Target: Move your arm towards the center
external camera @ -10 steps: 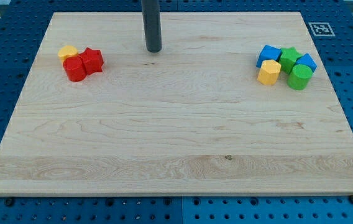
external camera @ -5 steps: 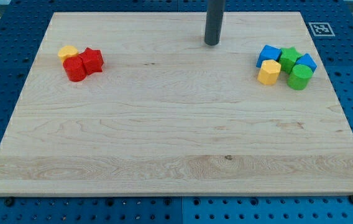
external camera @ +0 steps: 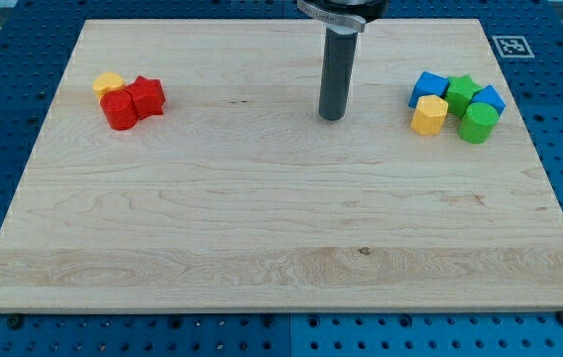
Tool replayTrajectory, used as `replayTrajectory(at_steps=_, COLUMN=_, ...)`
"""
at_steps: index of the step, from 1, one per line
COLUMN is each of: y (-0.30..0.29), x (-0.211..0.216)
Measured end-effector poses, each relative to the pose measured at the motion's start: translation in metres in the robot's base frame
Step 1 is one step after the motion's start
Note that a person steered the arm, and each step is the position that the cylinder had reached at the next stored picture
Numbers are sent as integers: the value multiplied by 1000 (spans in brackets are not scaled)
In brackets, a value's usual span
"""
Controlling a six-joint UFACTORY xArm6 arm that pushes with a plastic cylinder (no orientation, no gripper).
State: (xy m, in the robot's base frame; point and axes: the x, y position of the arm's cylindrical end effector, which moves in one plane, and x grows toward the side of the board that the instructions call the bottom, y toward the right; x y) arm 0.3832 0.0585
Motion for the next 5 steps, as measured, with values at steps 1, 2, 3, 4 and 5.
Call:
replayTrajectory(at_steps=1, y=0, x=-3)
replayTrajectory(at_steps=2, y=0, x=-30)
replayTrajectory(at_steps=3, y=0, x=-47)
replayTrajectory(at_steps=4, y=0, x=-47)
replayTrajectory(at_steps=5, y=0, x=-44)
